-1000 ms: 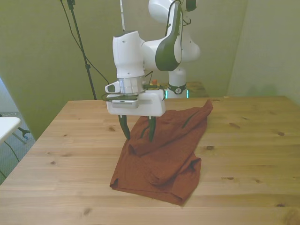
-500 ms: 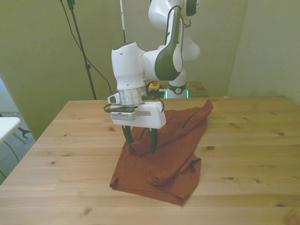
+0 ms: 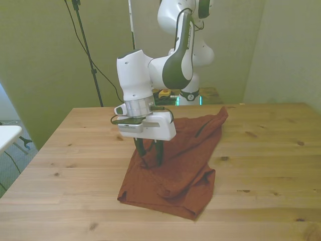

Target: Unfold the shorts

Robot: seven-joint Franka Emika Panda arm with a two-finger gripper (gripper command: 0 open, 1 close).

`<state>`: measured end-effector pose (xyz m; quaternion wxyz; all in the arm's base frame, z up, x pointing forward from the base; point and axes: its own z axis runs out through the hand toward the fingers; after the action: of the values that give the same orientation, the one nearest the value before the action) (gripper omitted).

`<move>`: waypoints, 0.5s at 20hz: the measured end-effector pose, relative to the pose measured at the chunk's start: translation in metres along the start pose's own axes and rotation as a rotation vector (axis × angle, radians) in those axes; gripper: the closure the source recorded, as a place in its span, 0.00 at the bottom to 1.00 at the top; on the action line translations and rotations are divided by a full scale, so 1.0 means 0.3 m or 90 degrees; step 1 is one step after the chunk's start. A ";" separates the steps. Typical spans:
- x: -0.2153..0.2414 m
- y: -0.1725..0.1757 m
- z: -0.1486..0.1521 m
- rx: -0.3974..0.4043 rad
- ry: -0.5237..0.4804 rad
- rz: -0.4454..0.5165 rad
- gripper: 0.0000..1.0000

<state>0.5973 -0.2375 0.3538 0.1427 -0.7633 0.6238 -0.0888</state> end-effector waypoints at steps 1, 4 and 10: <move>0.003 0.002 0.000 0.000 0.000 0.001 1.00; 0.008 0.008 0.000 0.000 -0.001 0.001 1.00; 0.009 0.014 0.003 0.004 -0.005 0.002 1.00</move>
<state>0.5942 -0.2408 0.3513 0.1476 -0.7623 0.6241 -0.0873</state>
